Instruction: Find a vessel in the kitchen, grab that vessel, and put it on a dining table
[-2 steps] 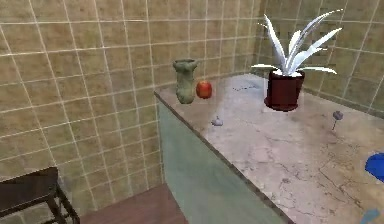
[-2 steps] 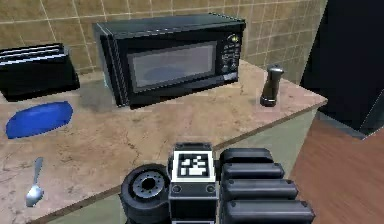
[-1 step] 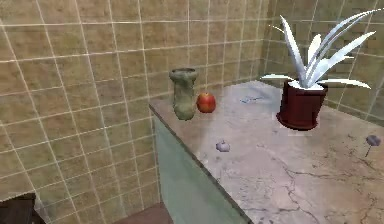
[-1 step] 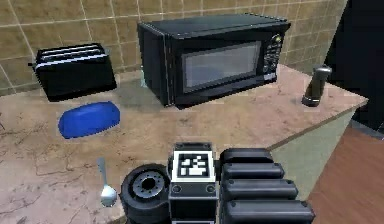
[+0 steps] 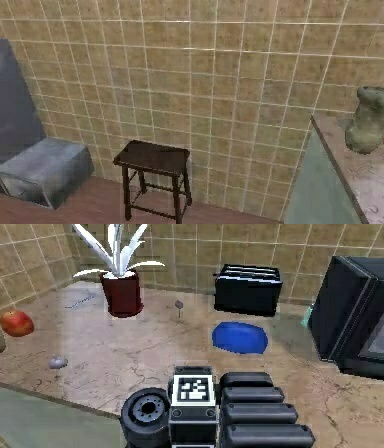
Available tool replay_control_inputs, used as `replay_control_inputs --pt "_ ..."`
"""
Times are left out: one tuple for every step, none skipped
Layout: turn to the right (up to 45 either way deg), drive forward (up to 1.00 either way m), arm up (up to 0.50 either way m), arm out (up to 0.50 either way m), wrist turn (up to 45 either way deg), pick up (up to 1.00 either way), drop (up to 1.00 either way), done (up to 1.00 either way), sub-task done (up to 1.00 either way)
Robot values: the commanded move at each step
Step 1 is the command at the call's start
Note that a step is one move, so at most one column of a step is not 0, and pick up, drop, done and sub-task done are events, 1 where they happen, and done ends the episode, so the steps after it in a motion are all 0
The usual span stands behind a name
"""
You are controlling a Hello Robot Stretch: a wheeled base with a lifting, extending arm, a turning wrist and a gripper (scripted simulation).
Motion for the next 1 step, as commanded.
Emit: replay_control_inputs --pt "-45.0 0.0 0.0 0.0 0.0 0.0 0.0 0.0 0.0"
